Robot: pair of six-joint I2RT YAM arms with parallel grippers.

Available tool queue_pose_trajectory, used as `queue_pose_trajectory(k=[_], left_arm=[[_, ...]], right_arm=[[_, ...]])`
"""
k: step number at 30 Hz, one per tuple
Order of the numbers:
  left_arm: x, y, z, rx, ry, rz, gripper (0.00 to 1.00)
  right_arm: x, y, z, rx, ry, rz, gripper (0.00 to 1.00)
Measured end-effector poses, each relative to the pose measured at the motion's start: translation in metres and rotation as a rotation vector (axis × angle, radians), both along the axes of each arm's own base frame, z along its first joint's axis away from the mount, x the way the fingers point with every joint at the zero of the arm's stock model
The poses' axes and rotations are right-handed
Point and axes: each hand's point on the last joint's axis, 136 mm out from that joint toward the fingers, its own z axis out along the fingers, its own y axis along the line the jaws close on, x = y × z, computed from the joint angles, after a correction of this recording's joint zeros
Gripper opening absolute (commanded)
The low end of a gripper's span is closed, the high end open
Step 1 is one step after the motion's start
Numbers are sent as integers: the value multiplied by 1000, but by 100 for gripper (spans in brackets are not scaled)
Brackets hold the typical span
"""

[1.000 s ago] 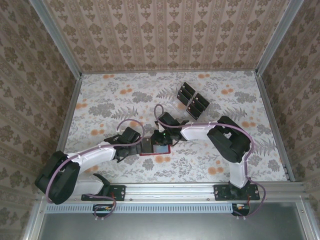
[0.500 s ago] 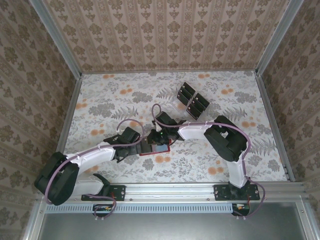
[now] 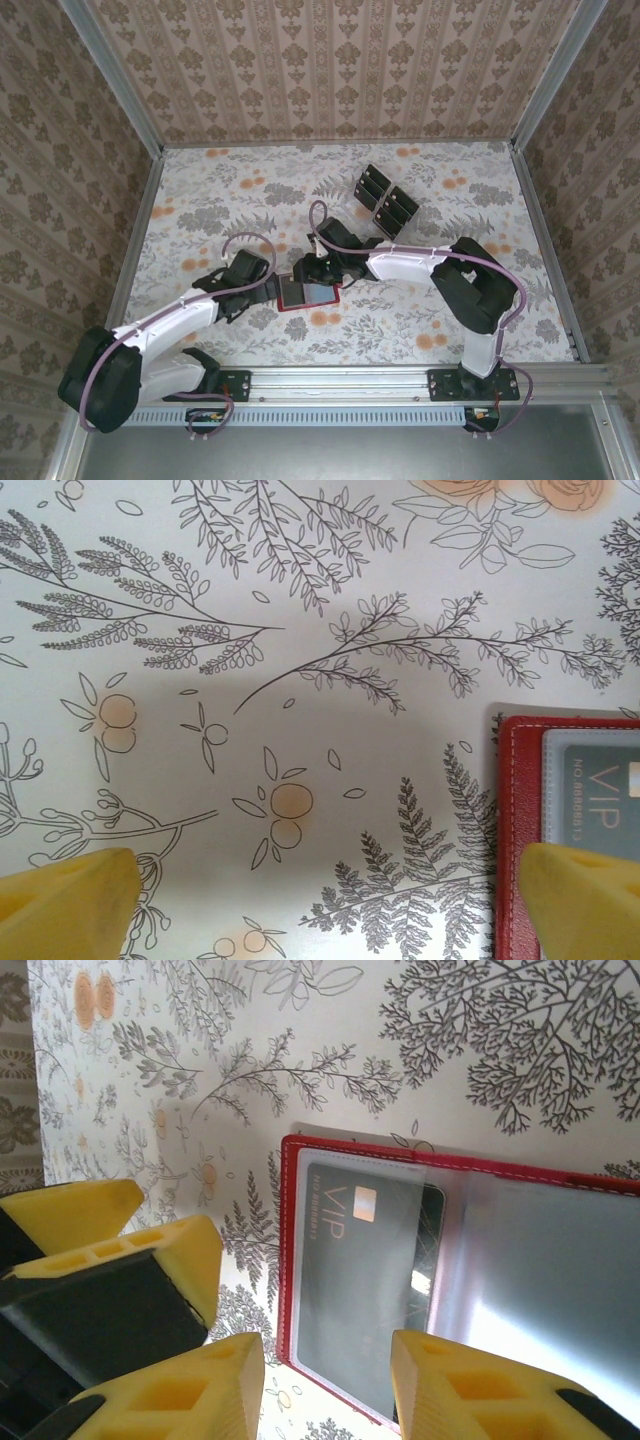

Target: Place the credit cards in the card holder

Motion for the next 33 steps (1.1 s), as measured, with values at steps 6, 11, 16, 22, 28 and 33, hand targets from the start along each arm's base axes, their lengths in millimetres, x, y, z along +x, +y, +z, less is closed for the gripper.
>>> queue_pose_trajectory(k=[6,11,16,22,28,33], left_arm=[[-2,1,-2,8,12,0,100],[-3,2,-5,15,22,-1,100],[-3,2,-7,21,31,-1,100],[-3,2,-8,22,32,-2,100],[-5,2,-11,25,44,-7,100],[-5,1,-11,22,45,-8,100]], right_arm=[[-1,-1,-16,-24,25,0,39],[-2,-1,-23,-33,36,-1,39],[-5,0,-31,-42,47,4,39],[-7,2,-35,-41,57,9,39],[-8,8,-34,-26,56,21,39],[-10,10,-33,-23,56,29,39]])
